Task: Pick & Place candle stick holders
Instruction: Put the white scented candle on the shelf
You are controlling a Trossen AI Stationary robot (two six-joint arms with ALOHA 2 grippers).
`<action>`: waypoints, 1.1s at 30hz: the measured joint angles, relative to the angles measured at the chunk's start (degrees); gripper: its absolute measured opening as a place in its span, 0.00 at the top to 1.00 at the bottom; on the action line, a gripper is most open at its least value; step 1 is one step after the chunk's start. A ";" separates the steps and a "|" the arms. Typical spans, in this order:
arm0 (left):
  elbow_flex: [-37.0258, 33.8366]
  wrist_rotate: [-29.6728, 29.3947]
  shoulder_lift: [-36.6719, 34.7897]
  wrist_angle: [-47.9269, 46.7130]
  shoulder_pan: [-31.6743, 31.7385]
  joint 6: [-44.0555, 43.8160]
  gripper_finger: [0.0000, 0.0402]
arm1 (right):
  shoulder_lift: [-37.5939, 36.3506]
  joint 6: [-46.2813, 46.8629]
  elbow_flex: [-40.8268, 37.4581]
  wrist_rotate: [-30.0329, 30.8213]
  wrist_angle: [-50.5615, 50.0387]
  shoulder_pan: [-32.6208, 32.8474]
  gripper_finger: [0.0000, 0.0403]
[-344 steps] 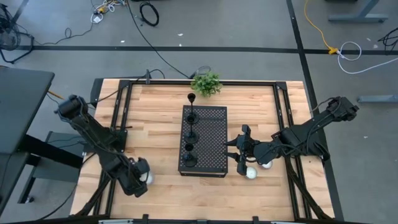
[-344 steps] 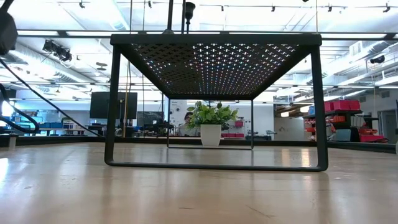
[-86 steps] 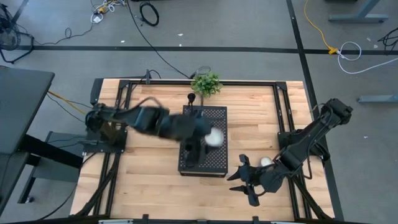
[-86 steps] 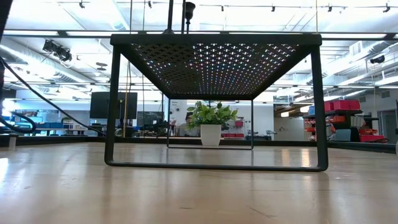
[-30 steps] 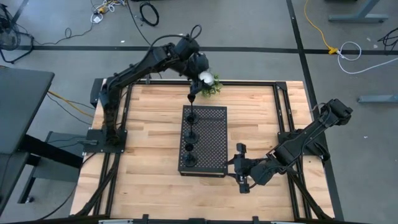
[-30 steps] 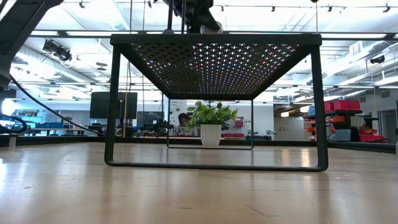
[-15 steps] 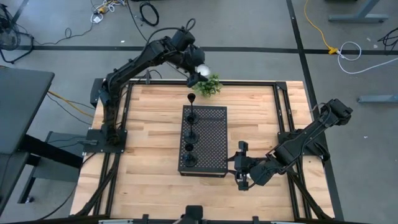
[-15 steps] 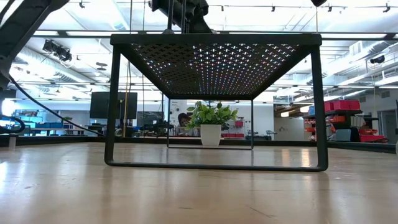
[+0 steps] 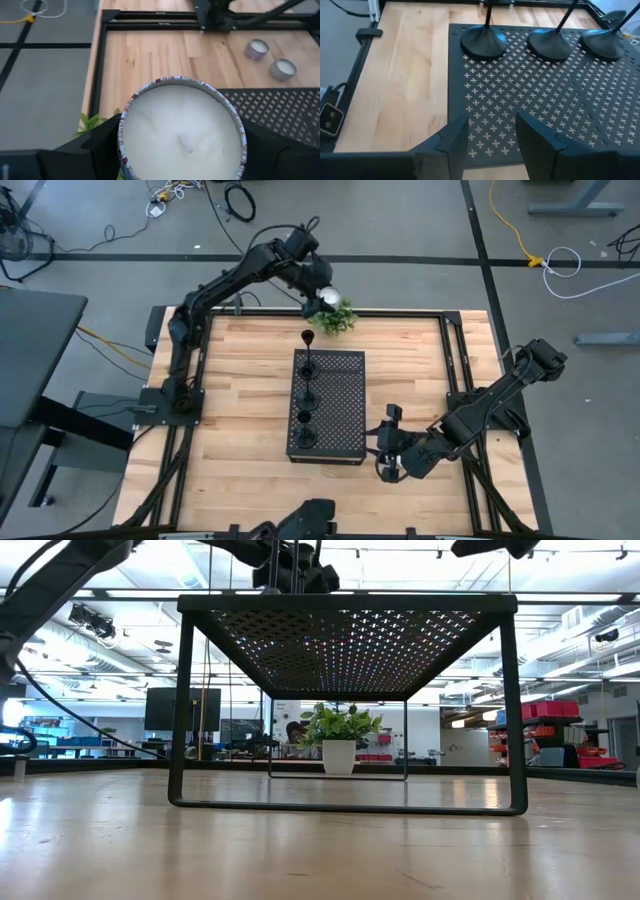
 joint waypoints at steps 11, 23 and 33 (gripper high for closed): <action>0.00 6.96 1.26 1.05 -1.71 7.90 0.27 | 0.00 1.44 0.00 2.00 -1.39 -0.20 0.59; -0.04 15.26 3.74 1.10 -3.64 14.09 0.27 | 0.00 2.48 0.00 2.29 -2.52 -0.25 0.59; 0.06 17.37 6.66 2.57 -5.21 16.74 0.27 | 0.00 3.25 0.00 3.16 -3.73 -0.37 0.59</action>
